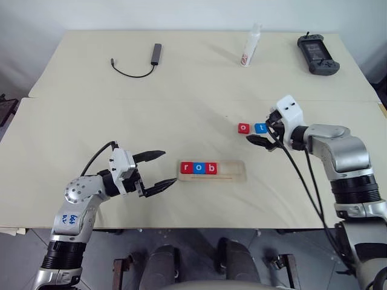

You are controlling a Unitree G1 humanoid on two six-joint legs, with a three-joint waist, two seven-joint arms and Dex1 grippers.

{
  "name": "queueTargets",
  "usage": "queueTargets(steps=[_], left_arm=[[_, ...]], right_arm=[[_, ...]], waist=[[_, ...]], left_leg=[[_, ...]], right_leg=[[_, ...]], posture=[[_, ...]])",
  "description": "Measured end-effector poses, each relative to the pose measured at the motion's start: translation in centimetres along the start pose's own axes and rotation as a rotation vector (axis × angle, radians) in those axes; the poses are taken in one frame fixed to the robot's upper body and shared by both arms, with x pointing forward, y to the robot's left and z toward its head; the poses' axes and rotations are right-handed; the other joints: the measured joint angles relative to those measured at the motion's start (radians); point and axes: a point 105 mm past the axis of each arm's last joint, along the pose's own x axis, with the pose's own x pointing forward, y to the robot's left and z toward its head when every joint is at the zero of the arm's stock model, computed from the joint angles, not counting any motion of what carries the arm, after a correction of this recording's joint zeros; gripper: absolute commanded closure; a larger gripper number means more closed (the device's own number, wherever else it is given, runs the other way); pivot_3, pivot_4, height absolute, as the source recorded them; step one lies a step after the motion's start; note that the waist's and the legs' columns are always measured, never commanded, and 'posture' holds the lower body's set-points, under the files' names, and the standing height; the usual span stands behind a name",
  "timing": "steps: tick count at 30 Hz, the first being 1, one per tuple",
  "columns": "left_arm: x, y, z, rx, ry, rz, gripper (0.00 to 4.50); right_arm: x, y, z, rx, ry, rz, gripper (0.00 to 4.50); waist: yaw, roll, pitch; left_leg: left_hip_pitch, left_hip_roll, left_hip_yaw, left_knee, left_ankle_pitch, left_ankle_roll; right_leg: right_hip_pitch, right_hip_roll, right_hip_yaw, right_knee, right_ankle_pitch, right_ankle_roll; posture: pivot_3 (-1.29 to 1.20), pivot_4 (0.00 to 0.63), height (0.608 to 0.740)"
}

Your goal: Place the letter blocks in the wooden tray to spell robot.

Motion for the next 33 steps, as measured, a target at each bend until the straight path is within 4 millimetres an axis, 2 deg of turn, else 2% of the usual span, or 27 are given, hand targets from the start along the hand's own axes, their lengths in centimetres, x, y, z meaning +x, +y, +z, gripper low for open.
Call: queueTargets(steps=[8, 14, 22, 32, 33], left_arm=[[0.0, 0.1, 0.1, 0.007, 0.003, -0.001, 0.0], [0.0, 0.1, 0.1, 0.007, 0.003, 0.001, 0.0], [-0.1, 0.1, 0.1, 0.007, 0.003, 0.006, 0.0], [-0.1, 0.1, 0.1, 0.006, 0.003, 0.012, 0.0], [-0.1, 0.1, 0.1, 0.006, 0.003, 0.012, 0.0]], right_arm=[[2.0, 2.9, 0.8, 0.085, -0.009, -0.022, 0.02], [2.3, 1.7, 0.2, 0.092, 0.014, -0.137, 0.02], [3.2, 2.9, 0.0, 0.152, 0.018, -0.134, 0.02], [4.0, 2.1, 0.3, 0.237, -0.015, -0.256, 0.02], [4.1, 2.2, 0.3, 0.242, -0.019, -0.265, 0.2]], waist=[[0.004, 0.0, 0.0], [-0.001, 0.0, 0.0], [-0.003, 0.0, 0.0], [-0.002, 0.0, 0.0], [-0.002, 0.0, 0.0]], left_leg=[[0.0, 0.0, 0.0, 0.0, 0.0, 0.0], [0.0, 0.0, 0.0, 0.0, 0.0, 0.0], [0.0, 0.0, 0.0, 0.0, 0.0, 0.0], [0.0, 0.0, 0.0, 0.0, 0.0, 0.0], [0.0, 0.0, 0.0, 0.0, 0.0, 0.0]], right_leg=[[0.0, 0.0, 0.0, 0.0, 0.0, 0.0], [0.0, 0.0, 0.0, 0.0, 0.0, 0.0], [0.0, 0.001, 0.001, 0.0, 0.0, 0.0], [0.0, 0.001, 0.001, 0.0, 0.0, 0.0], [0.0, 0.001, 0.001, 0.0, 0.0, 0.0]], posture=[[0.0, 0.15, 0.74], [0.0, 0.15, 0.74], [0.0, 0.15, 0.74], [0.0, 0.15, 0.74], [0.0, 0.15, 0.74]])
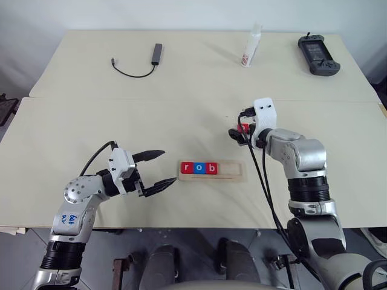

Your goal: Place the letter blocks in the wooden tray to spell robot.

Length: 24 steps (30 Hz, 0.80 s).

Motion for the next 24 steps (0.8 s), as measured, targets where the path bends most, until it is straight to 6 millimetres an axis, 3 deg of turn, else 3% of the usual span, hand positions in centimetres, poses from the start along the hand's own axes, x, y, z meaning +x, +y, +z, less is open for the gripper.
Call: queueTargets(steps=[2, 9, 14, 18, 24], left_arm=[[0.0, 0.0, 0.0, 0.0, 0.0, 0.0, 0.0], [0.0, 0.0, 0.0, 0.002, -0.001, -0.002, 0.0], [0.1, -0.1, 0.2, 0.01, -0.007, -0.021, 0.0], [0.9, -0.4, 0.6, 0.021, -0.024, -0.061, 0.0], [1.9, -1.0, 1.0, 0.03, -0.044, -0.141, 0.0]], right_arm=[[0.1, 0.2, 0.0, 0.003, -0.007, -0.016, 0.65], [-0.1, 0.0, -0.3, 0.017, -0.013, -0.032, 3.0], [-0.7, 0.2, -0.6, 0.024, -0.009, -0.015, 3.04], [-2.5, -0.1, -1.5, 0.02, 0.006, -0.006, 3.04], [-7.8, -1.2, -4.5, 0.039, 0.055, -0.052, 3.04]], waist=[[-0.002, 0.0, 0.0], [-0.011, 0.0, 0.0], [-0.017, 0.0, 0.0], [-0.016, 0.0, 0.0], [-0.002, 0.0, 0.0]], left_leg=[[0.0, 0.0, 0.0, 0.0, 0.0, 0.0], [0.0, 0.0, 0.0, -0.001, 0.0, 0.0], [0.0, 0.0, 0.0, -0.002, 0.0, 0.0], [0.0, 0.0, 0.0, -0.002, 0.0, 0.0], [0.0, 0.0, 0.0, -0.004, 0.0, 0.0]], right_leg=[[0.0, 0.0, 0.0, 0.0, 0.0, 0.0], [0.0, 0.0, 0.0, 0.0, 0.0, 0.0], [0.0, 0.0, 0.0, -0.001, 0.0, 0.0], [0.0, 0.0, 0.0, -0.001, 0.0, 0.0], [0.0, 0.0, 0.0, -0.002, 0.0, 0.0]], posture=[[0.0, 0.15, 0.74], [0.0, 0.15, 0.74], [0.0, 0.15, 0.74], [0.0, 0.15, 0.74], [0.0, 0.15, 0.74]])
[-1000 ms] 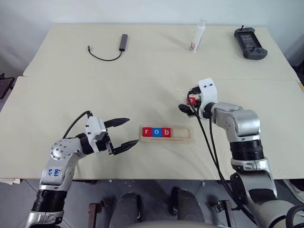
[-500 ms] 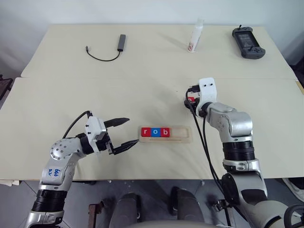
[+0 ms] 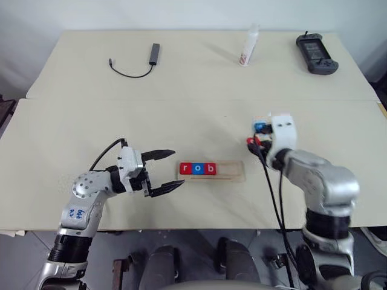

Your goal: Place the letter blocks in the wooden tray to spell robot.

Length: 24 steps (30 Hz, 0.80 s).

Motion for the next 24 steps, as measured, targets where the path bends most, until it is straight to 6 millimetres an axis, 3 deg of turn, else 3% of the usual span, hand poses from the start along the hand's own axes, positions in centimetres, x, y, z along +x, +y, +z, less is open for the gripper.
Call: queueTargets(steps=[5, 9, 18, 24], left_arm=[[0.4, -0.1, -0.2, -0.014, 0.001, -0.049, 0.0], [0.5, 0.1, -0.3, -0.022, 0.004, -0.069, 0.0], [0.6, 0.1, -0.3, -0.029, 0.006, -0.094, 0.0], [0.4, 0.1, -0.4, -0.03, 0.01, -0.075, 0.0]], right_arm=[[-2.9, 0.1, -1.9, 0.027, 0.021, -0.037, 3.04], [-3.8, 1.0, -3.9, 0.069, 0.067, -0.045, 3.04], [-4.3, 0.1, -3.4, -0.001, 0.07, -0.052, 0.03], [-5.7, -0.8, -1.2, -0.309, 0.041, 0.29, 0.03]], waist=[[0.006, 0.0, 0.0], [0.006, 0.0, 0.0], [0.006, 0.0, 0.0], [0.007, 0.0, 0.0]], left_leg=[[0.001, 0.001, 0.0, 0.0, 0.0, 0.0], [0.001, 0.001, 0.001, 0.0, 0.0, -0.001], [0.001, 0.0, 0.0, 0.0, 0.0, 0.0], [0.001, 0.0, 0.0, -0.001, -0.001, 0.001]], right_leg=[[0.0, 0.001, 0.001, 0.001, 0.0, 0.0], [-0.001, 0.001, 0.002, 0.001, 0.0, 0.0], [0.0, 0.001, 0.002, 0.0, 0.0, 0.0], [0.0, 0.001, 0.001, -0.002, 0.0, 0.0]], posture=[[0.0, 0.15, 0.74], [0.0, 0.15, 0.74], [0.0, 0.15, 0.74], [0.0, 0.15, 0.74]])
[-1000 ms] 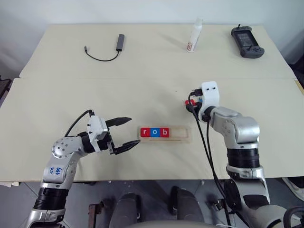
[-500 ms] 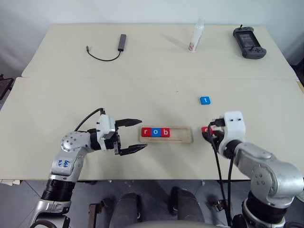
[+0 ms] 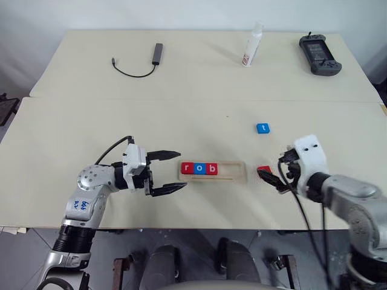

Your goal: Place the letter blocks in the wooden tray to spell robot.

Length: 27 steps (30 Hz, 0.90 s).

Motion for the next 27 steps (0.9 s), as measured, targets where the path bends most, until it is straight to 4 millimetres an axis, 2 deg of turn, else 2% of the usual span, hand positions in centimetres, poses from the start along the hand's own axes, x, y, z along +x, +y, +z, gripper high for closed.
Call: queueTargets(steps=[3, 6, 12, 18, 27], left_arm=[[-0.2, -0.2, 0.0, 0.001, 0.004, 0.008, 0.0], [-0.2, -0.6, 0.3, 0.017, 0.002, -0.001, 0.0], [-0.3, -1.7, 0.2, 0.016, 0.01, -0.015, 0.0], [-0.6, -1.8, 0.2, 0.014, 0.019, 0.012, 0.0], [-0.8, -1.7, 0.2, 0.014, 0.029, 0.034, 0.0]], right_arm=[[0.0, -0.2, -0.6, -0.183, 0.002, 0.231, 0.03], [0.8, -1.4, -1.6, -0.323, 0.007, 0.35, 0.03], [2.5, -4.0, -1.6, -0.492, 0.018, 0.44, 0.03], [3.7, -4.4, -1.8, -0.528, 0.033, 0.521, 0.03], [4.1, -4.9, -1.5, -0.545, 0.038, 0.557, 3.02]], waist=[[-0.001, -0.002, 0.001], [-0.005, -0.002, 0.001], [0.0, -0.002, 0.001], [0.002, -0.002, 0.001], [0.002, -0.002, 0.001]], left_leg=[[0.001, 0.0, 0.001, 0.0, 0.0, 0.0], [0.002, 0.0, 0.002, 0.001, 0.0, 0.0], [0.001, 0.001, 0.001, 0.003, 0.0, 0.0], [0.0, 0.001, 0.0, 0.006, 0.0, 0.0], [0.0, 0.001, 0.0, 0.006, 0.0, 0.0]], right_leg=[[0.001, 0.0, 0.0, -0.001, 0.0, 0.001], [0.002, 0.0, 0.0, -0.001, 0.001, 0.001], [0.002, 0.0, -0.001, 0.0, 0.001, 0.001], [0.003, 0.0, -0.002, 0.0, 0.001, 0.001], [0.003, 0.0, -0.002, 0.001, 0.001, 0.001]], posture=[[0.0, 0.15, 0.74], [0.0, 0.15, 0.74], [0.0, 0.15, 0.74], [0.0, 0.15, 0.74], [0.0, 0.15, 0.74]])
